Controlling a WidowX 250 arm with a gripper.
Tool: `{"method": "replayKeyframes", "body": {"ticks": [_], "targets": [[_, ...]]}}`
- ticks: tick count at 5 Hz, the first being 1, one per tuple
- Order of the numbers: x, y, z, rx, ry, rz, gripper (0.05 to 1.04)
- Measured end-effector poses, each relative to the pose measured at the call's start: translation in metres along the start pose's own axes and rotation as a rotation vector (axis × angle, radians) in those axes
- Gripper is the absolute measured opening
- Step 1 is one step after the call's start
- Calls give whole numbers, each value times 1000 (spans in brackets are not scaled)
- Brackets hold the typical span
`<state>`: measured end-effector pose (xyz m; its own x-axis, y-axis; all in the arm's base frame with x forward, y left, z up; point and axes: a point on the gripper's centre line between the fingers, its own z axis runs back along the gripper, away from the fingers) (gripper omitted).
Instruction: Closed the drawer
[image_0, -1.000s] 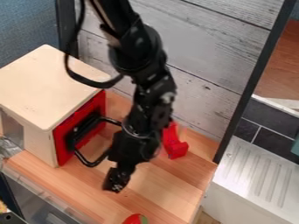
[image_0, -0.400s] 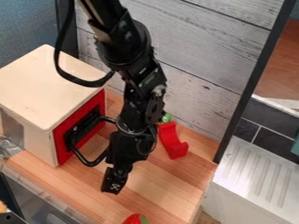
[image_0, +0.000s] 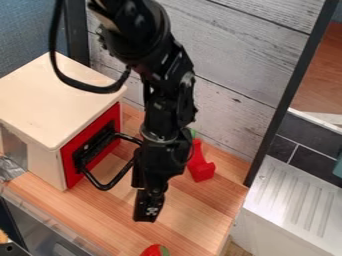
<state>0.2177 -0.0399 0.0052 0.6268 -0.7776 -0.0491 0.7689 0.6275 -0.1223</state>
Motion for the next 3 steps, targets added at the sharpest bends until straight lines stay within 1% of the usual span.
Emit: {"method": "replayKeyframes", "body": {"ticks": [1,2,3], "targets": [[-2,-8,22,16,-52,128,1000],[-9,-20,55,36,-104,182,1001],[-20,-33,86,63,-142,188,1000]]}}
